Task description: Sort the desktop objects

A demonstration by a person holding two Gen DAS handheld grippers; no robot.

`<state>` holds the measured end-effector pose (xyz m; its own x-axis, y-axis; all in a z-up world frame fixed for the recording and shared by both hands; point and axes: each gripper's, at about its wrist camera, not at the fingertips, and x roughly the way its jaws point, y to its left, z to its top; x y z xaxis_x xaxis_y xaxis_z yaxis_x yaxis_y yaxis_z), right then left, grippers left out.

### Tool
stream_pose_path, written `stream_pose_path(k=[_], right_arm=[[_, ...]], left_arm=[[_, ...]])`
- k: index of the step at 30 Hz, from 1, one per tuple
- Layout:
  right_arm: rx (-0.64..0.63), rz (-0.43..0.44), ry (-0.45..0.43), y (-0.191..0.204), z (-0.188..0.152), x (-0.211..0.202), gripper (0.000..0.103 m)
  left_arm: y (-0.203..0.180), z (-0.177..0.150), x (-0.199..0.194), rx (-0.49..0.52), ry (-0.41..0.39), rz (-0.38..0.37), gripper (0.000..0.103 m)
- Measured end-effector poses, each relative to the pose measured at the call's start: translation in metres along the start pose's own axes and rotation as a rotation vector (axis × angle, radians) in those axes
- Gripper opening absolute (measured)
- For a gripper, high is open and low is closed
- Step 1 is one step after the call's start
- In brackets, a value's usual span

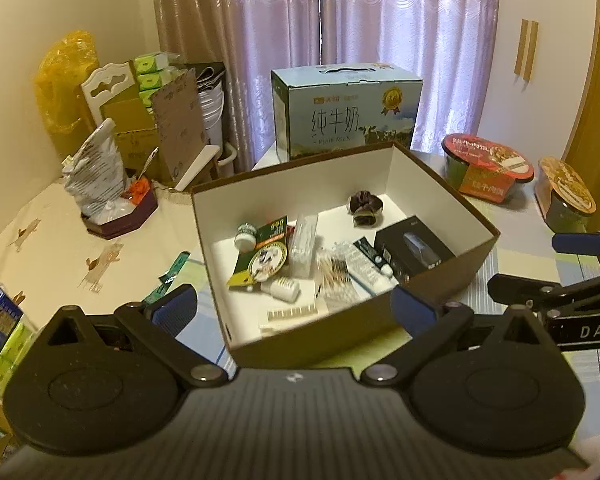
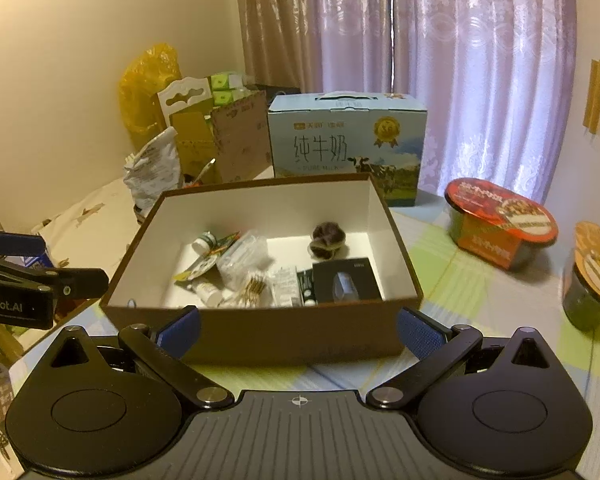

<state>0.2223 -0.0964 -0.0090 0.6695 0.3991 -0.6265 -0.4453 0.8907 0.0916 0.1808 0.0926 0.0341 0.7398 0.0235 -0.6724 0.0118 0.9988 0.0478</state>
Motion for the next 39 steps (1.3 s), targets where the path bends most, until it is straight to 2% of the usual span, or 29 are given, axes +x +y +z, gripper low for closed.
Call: stream_pose_path(k=[6, 17, 30, 39], right_arm=[[0.001, -0.014, 0.004, 0.005, -0.017, -0.022, 0.101], [0.021, 0.029, 0.015, 0.008, -0.040, -0.051, 0.101], [0.048, 0.058, 0.060, 0.004, -0.070, -0.070, 0.101], [0.055, 0.058, 0.059, 0.002, -0.079, -0.082, 0.101]], left_arm=[[-0.009, -0.020, -0.019, -0.009, 0.021, 0.005, 0.102], [-0.026, -0.048, -0.044, -0.025, 0.038, 0.034, 0.102], [-0.043, -0.080, -0.063, -0.035, 0.072, 0.057, 0.102], [-0.051, -0.091, -0.070, -0.029, 0.084, 0.063, 0.102]])
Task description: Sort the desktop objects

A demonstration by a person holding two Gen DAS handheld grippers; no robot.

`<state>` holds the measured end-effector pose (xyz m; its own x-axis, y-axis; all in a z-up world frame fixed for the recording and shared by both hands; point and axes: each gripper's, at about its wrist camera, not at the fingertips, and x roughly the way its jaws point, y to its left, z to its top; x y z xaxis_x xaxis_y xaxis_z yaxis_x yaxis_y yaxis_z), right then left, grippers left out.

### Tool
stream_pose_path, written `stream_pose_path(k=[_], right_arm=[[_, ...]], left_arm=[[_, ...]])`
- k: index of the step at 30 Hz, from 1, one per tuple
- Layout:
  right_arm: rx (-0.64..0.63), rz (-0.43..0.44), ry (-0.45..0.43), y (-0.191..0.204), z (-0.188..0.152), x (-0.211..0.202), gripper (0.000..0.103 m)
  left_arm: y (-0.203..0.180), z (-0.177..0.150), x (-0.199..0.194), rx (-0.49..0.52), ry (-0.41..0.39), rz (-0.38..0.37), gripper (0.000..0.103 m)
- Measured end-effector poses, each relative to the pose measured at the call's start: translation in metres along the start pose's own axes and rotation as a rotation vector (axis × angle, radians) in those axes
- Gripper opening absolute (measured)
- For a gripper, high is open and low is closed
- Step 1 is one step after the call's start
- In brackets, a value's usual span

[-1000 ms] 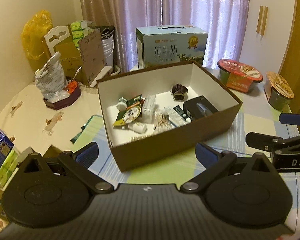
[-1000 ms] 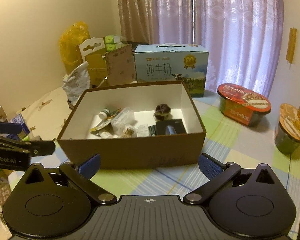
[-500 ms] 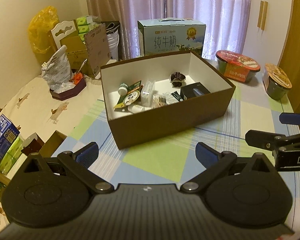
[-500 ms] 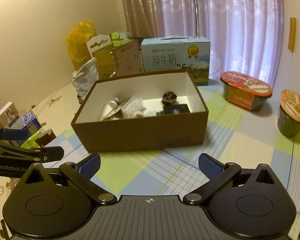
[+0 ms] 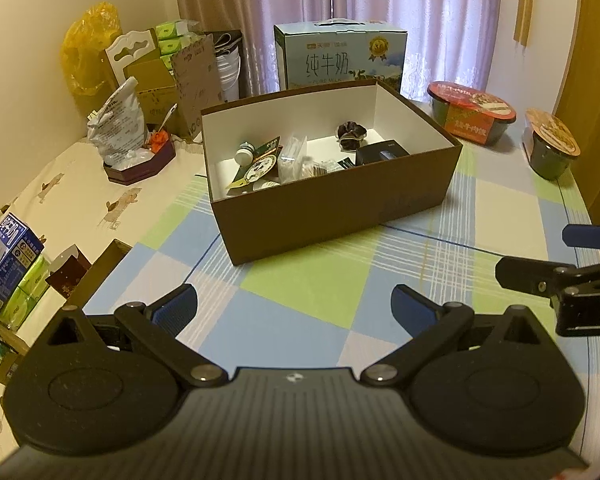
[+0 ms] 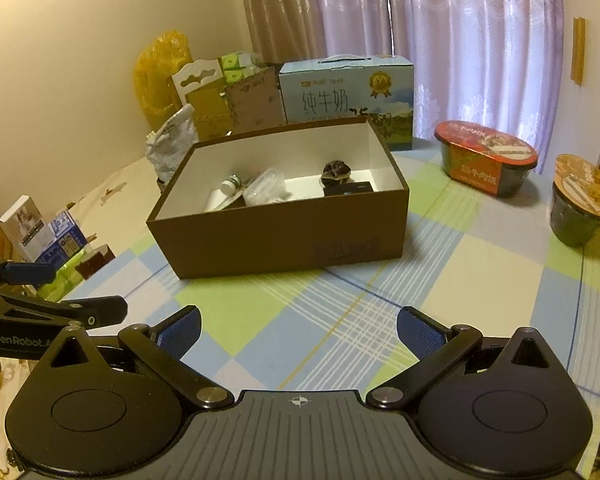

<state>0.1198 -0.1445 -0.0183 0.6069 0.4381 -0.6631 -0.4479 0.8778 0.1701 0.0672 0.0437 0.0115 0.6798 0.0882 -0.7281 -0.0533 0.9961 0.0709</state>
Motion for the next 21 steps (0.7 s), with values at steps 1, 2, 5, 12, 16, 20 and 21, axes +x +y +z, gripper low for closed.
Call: stream_pose_path(k=[1, 2, 5, 12, 16, 20, 21], right_arm=[[-0.001, -0.001, -0.003, 0.000, -0.001, -0.002, 0.101], [-0.003, -0.002, -0.006, 0.000, -0.001, -0.004, 0.101], [-0.007, -0.006, -0.013, 0.001, -0.002, -0.008, 0.101], [-0.007, -0.003, -0.014, 0.001, -0.005, -0.015, 0.101], [-0.015, -0.003, -0.017, 0.000, -0.007, -0.021, 0.101], [-0.019, -0.005, -0.017, -0.001, -0.009, -0.025, 0.101], [-0.020, -0.006, -0.017, -0.002, -0.010, -0.026, 0.101]], left_arm=[[-0.001, -0.001, -0.001, 0.001, 0.000, 0.000, 0.102], [-0.002, -0.001, -0.001, 0.001, -0.001, 0.000, 0.102], [-0.003, -0.001, -0.001, 0.001, -0.001, 0.001, 0.102], [-0.006, -0.004, -0.005, -0.007, -0.003, 0.007, 0.102], [-0.011, -0.007, -0.011, -0.013, -0.007, 0.009, 0.102], [-0.015, -0.010, -0.015, -0.017, -0.013, 0.009, 0.102], [-0.016, -0.011, -0.016, -0.017, -0.015, 0.009, 0.102]])
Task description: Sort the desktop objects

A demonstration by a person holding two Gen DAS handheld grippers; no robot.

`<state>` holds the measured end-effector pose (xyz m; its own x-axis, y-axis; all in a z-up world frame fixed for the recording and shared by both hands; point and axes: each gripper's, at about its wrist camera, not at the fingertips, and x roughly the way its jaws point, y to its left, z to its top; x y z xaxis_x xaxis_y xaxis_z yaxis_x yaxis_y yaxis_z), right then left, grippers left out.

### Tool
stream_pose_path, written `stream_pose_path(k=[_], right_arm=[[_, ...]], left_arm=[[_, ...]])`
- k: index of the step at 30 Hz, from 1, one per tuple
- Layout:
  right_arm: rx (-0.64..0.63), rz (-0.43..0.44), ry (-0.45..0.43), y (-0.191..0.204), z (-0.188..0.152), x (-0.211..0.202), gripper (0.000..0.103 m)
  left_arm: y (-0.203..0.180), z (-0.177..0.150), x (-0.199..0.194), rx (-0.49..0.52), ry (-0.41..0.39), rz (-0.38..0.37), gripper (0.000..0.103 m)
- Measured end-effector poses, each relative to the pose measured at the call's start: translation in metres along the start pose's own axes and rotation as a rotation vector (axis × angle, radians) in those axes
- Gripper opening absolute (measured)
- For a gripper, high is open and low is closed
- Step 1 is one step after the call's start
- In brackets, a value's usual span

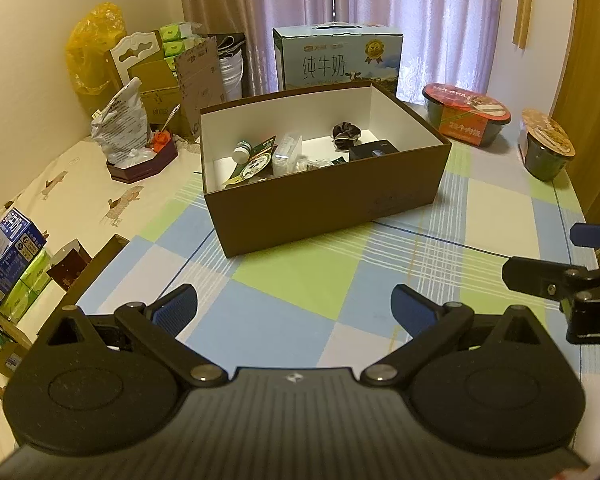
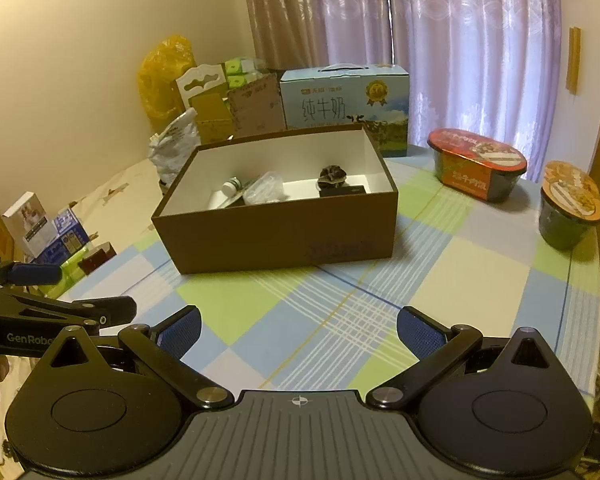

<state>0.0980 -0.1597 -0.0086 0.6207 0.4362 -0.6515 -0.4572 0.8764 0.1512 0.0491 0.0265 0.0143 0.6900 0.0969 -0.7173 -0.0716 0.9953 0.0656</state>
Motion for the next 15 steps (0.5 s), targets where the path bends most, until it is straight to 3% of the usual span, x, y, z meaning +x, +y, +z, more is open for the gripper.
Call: stream_pose_path(k=[15], right_arm=[[0.013, -0.008, -0.009, -0.007, -0.010, -0.014, 0.101]], left_arm=[[-0.014, -0.008, -0.008, 0.015, -0.015, -0.003, 0.102]])
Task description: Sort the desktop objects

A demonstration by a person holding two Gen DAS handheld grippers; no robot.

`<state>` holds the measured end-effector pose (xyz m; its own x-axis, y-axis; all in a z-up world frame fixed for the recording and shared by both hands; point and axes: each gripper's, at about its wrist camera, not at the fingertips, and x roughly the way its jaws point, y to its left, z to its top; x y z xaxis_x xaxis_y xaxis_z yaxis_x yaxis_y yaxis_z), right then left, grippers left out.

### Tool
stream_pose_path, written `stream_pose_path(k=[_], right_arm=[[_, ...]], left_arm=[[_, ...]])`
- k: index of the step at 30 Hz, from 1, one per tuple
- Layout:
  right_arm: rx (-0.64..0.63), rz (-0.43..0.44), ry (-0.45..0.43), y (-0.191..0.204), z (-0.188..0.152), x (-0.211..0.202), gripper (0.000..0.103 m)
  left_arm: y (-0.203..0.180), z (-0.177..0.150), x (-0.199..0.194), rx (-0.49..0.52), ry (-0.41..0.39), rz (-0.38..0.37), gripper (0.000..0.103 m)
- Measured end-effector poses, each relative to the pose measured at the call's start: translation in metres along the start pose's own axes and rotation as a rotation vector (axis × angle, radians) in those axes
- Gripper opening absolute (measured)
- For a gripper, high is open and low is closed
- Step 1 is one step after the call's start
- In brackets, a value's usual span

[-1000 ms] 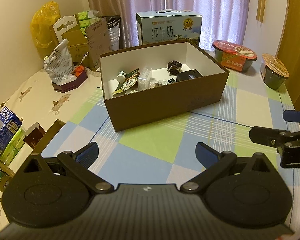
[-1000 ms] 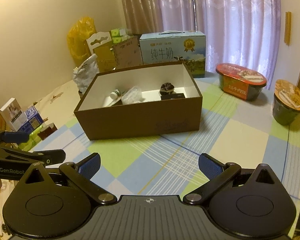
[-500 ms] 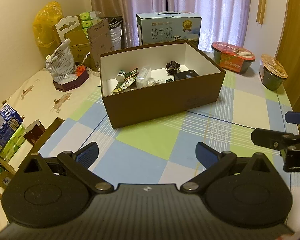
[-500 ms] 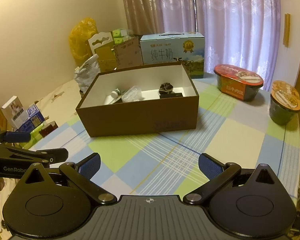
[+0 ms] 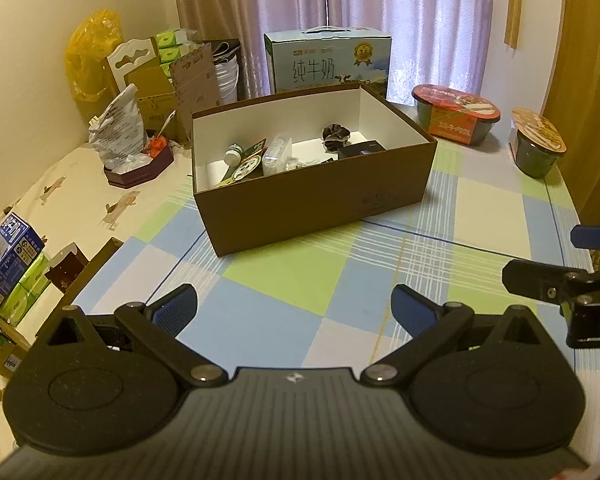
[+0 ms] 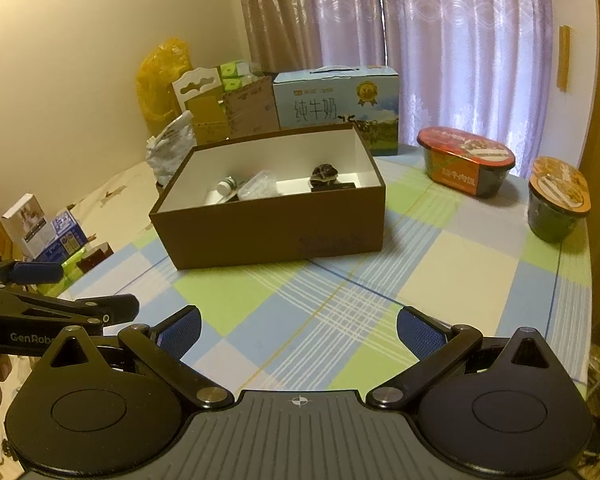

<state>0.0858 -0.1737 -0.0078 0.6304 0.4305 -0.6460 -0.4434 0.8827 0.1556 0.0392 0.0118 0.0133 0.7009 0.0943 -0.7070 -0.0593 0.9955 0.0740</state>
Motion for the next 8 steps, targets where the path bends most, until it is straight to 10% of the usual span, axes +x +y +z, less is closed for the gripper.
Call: stream_pose_path(k=[8], right_arm=[[0.014, -0.014, 0.002, -0.0031, -0.0043, -0.0025, 0.101]], left_arm=[[-0.0043, -0.0012, 0.0024, 0.009, 0.001, -0.001, 0.102]])
